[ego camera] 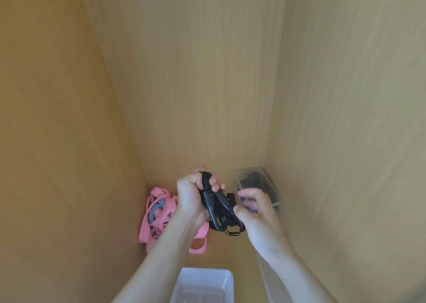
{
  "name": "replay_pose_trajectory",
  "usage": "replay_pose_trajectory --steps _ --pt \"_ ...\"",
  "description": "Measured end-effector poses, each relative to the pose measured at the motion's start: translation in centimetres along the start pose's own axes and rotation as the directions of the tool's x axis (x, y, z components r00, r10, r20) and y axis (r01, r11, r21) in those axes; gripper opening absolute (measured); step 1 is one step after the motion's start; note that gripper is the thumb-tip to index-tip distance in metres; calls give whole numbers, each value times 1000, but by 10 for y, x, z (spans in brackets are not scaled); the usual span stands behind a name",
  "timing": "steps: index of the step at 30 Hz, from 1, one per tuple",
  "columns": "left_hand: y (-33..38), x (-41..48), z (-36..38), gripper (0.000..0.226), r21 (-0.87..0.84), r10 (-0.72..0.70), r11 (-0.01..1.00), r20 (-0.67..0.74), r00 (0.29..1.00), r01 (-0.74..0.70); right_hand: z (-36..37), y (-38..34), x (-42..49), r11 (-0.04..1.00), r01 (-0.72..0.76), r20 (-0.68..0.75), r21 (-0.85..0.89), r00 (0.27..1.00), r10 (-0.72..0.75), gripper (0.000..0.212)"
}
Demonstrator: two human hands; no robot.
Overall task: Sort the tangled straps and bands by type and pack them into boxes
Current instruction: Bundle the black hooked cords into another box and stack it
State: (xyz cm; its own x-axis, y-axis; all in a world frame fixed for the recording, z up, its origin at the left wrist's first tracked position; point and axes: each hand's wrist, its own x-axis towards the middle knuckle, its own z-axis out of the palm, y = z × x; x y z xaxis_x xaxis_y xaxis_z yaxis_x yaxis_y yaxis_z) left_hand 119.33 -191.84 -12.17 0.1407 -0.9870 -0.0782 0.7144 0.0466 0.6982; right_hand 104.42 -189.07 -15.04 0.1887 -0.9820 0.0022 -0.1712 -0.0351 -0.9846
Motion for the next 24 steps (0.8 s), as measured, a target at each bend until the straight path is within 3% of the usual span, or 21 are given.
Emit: replay_pose_trajectory --steps 2,4,5,8,13,18,24 --pt "-5 0 -1 24 39 -21 999 18 1000 20 -3 -5 2 993 67 96 -93 994 -58 82" --pt "-12 -1 1 26 22 -73 997 38 997 73 -2 -8 9 985 19 223 -174 975 20 110" --pt "-16 -1 2 28 -7 -102 995 50 993 103 -2 -8 13 981 -3 287 -192 956 60 107" --pt "-19 -1 1 30 -55 -134 989 89 987 139 -2 -3 20 993 -56 413 -101 906 93 57" --pt "-13 0 -15 17 50 -104 994 119 987 99 6 22 20 971 -202 363 128 921 144 21" --pt "-9 -5 -44 17 513 -53 858 64 997 13 12 41 26 959 -258 311 116 927 212 25" --pt "-11 -20 -81 26 648 -43 761 32 999 12 28 63 23 961 -278 370 -2 892 259 35"
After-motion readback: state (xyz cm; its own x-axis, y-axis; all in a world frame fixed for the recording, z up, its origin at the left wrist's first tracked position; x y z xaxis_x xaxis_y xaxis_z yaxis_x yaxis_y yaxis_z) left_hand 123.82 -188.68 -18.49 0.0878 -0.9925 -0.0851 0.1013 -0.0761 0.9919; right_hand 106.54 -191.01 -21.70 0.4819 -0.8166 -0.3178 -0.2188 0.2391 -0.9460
